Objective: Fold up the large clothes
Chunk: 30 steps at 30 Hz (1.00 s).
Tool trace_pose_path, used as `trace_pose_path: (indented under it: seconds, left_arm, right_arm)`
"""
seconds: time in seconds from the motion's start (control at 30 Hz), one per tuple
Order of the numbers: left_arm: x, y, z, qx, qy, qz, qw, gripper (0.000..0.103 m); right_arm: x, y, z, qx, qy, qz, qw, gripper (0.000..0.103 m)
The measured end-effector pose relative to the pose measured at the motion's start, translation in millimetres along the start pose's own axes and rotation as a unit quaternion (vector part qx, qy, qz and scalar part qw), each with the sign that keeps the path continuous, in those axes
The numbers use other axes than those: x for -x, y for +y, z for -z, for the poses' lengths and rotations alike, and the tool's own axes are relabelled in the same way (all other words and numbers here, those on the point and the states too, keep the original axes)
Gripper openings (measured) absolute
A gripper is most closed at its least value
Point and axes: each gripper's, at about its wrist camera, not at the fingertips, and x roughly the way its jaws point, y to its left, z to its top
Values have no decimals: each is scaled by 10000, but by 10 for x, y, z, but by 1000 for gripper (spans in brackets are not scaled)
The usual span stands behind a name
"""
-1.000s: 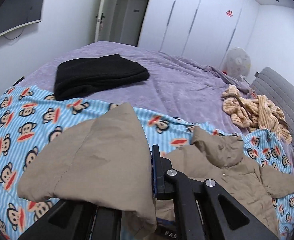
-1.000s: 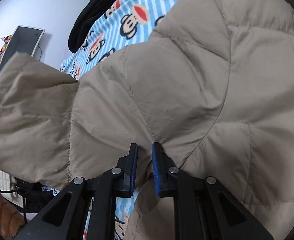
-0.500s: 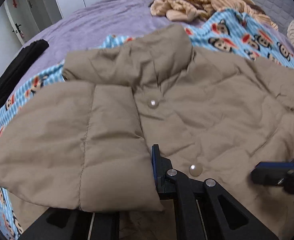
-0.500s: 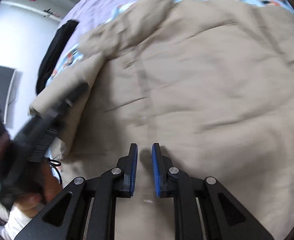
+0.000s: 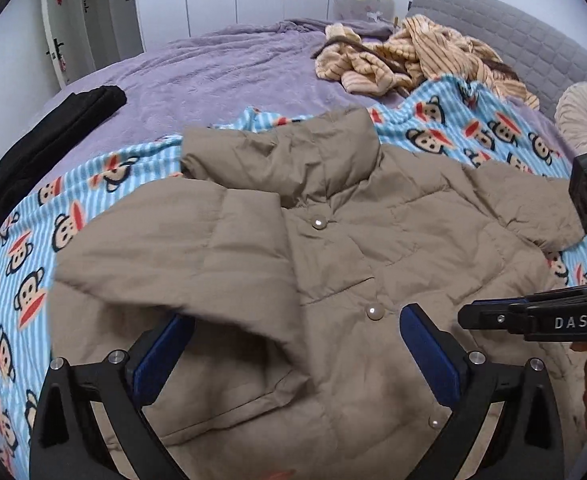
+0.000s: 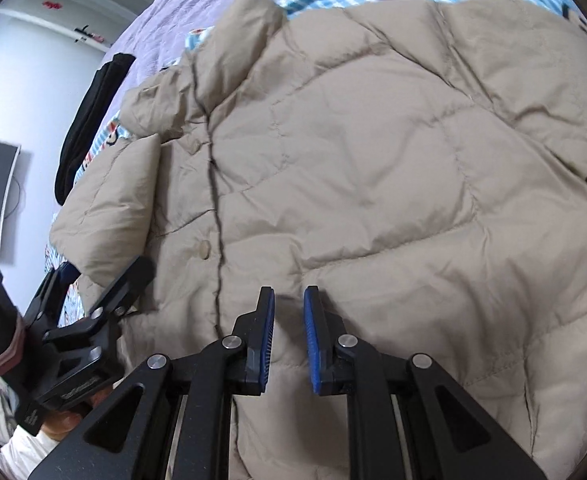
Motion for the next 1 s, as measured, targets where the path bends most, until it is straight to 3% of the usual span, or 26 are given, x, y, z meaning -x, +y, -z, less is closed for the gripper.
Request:
trace_pose_path:
  seconds: [0.03, 0.07, 0.1, 0.13, 0.17, 0.27, 0.4, 0.47, 0.53, 0.57, 0.6, 0.63, 0.67, 0.7, 0.73, 0.77, 0.8, 0.87, 0.93, 1.0]
  left_arm:
    - [92, 182, -54, 151, -64, -2, 9999, 103]
    - [169, 356, -70, 344, -92, 8, 9994, 103]
    - [230, 551, -72, 577, -71, 72, 9983, 103]
    - [240, 829, -85, 910, -5, 137, 9958, 103]
    - [242, 1094, -63, 1285, 46, 169, 9916, 103]
    - [72, 1891, 87, 2448, 243, 202, 9691, 103]
    - [-413, 2463, 289, 3451, 730, 932, 9311, 103]
    - [-645, 2543, 333, 3697, 832, 1250, 9169, 86]
    - [-765, 2540, 303, 3840, 744, 1495, 9081, 46]
    - [-762, 2532, 265, 3880, 610, 1575, 9061, 34]
    - [-726, 2494, 209, 3834, 504, 1450, 9107, 27]
    - [-638, 2422, 124, 3601, 348, 1058, 9263, 21]
    - [-528, 2313, 13, 3160, 170, 547, 9470, 16]
    - [-421, 2163, -96, 2623, 23, -1, 9650, 15]
    - [-350, 2031, -174, 2204, -118, -384, 9746, 15]
    - [-295, 1893, -230, 1813, -257, -696, 9806, 15]
    - [-278, 1792, -268, 1521, -325, -915, 9836, 15]
    - [-334, 1691, -288, 1115, -285, -1166, 9865, 15]
    - [-463, 1708, -259, 1018, -125, -1374, 9852, 15]
    - [-582, 1784, -160, 1069, 60, -1517, 9826, 15]
  right_arm:
    - [-52, 152, -39, 139, -22, 37, 9999, 20]
    - [-23, 255, -37, 354, -69, 93, 9993, 40]
    - [5, 385, -35, 613, -129, 174, 9979, 79]
    - [16, 529, -32, 849, -201, 249, 9959, 94]
    - [42, 702, -21, 1149, -338, 300, 9923, 99]
    - [45, 1262, 67, 2197, -602, 445, 9727, 99]
    - [-216, 1916, 170, 3317, -731, 813, 9370, 99]
    - [-365, 2153, 219, 3739, -857, 1035, 9177, 99]
    - [-519, 2343, 234, 4053, -967, 1317, 8995, 99]
    - [-602, 2424, 223, 4163, -1012, 1480, 8914, 99]
    - [-674, 2486, 202, 4237, -1063, 1635, 8846, 99]
    - [-731, 2516, 174, 4279, -1110, 1772, 8793, 99]
    - [-783, 2543, 141, 4285, -1149, 1872, 8764, 97]
    - [-800, 2529, 98, 4252, -1213, 1951, 8755, 90]
    - [-777, 2504, 64, 4179, -1286, 1952, 8779, 79]
    - [-725, 2440, 7, 4032, -1361, 1889, 8850, 28]
    - [-674, 2373, -65, 3814, -1406, 1792, 8959, 5]
    - [-491, 2118, -184, 3149, -1615, 1544, 9224, 5]
    - [-346, 1802, -255, 2508, -1717, 1427, 9419, 5]
    - [-259, 1306, -320, 1468, -1580, 1135, 9698, 5]
